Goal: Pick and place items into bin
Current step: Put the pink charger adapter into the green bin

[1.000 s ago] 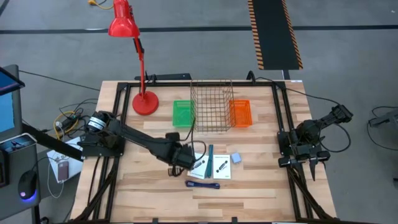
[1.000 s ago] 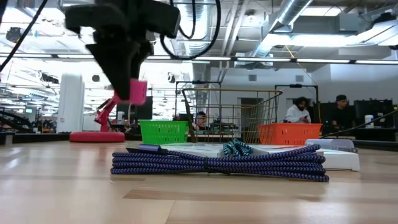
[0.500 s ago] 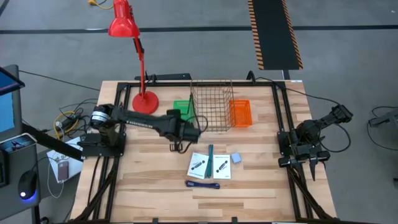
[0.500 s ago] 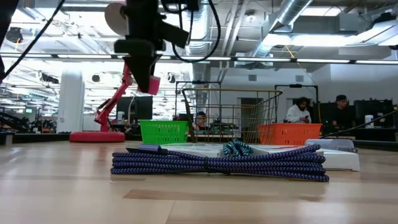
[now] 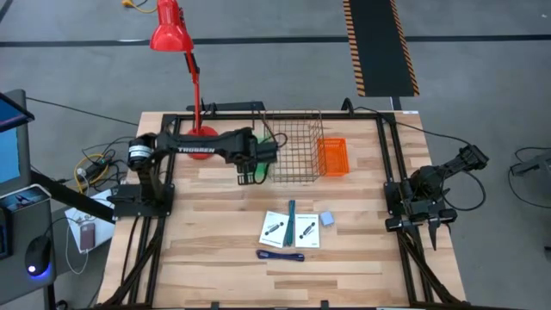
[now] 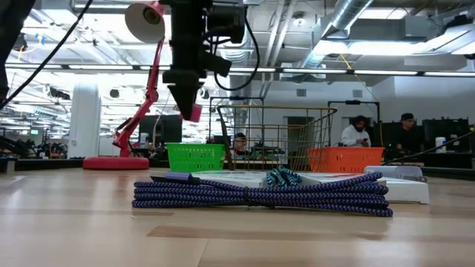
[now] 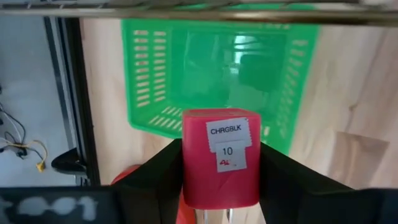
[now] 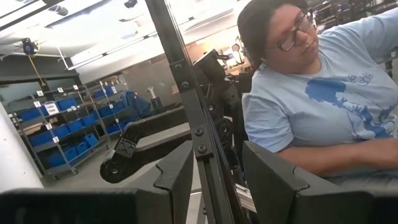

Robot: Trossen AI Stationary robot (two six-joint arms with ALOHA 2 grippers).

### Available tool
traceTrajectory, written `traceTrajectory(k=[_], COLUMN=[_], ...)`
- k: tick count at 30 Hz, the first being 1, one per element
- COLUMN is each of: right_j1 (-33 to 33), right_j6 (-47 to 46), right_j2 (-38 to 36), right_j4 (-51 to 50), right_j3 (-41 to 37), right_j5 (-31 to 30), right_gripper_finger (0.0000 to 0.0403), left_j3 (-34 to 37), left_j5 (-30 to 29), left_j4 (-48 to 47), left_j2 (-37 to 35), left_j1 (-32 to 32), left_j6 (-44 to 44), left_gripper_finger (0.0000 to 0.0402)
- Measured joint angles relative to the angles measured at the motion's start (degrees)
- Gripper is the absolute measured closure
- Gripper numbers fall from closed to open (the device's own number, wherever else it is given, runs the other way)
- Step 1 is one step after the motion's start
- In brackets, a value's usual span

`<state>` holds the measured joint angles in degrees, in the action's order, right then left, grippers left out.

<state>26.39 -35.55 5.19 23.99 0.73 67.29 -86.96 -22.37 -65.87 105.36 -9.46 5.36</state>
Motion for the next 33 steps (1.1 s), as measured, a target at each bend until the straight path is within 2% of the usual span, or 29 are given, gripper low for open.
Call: traceTrajectory(k=[7,25,33], right_j1=[0.00,0.00,0.00], right_j6=[-0.01,-0.01,-0.02], right_j2=[0.00,0.00,0.00], right_j4=[0.00,-0.02,0.00], right_j3=[0.00,0.00,0.00], right_j5=[-0.01,-0.01,-0.02], right_gripper_finger=[0.0270,0.0268,0.0269], left_j3=[0.00,0.00,-0.02], left_j5=[1.07,2.87,5.42], left_j4=[1.09,3.80,4.03], left_j2=[0.00,0.00,0.00], left_j1=[-2.45,-2.48,-2.48], left_j6=[1.30,2.46,2.30], left_gripper_finger=[0.0232,0.0236,0.0236])
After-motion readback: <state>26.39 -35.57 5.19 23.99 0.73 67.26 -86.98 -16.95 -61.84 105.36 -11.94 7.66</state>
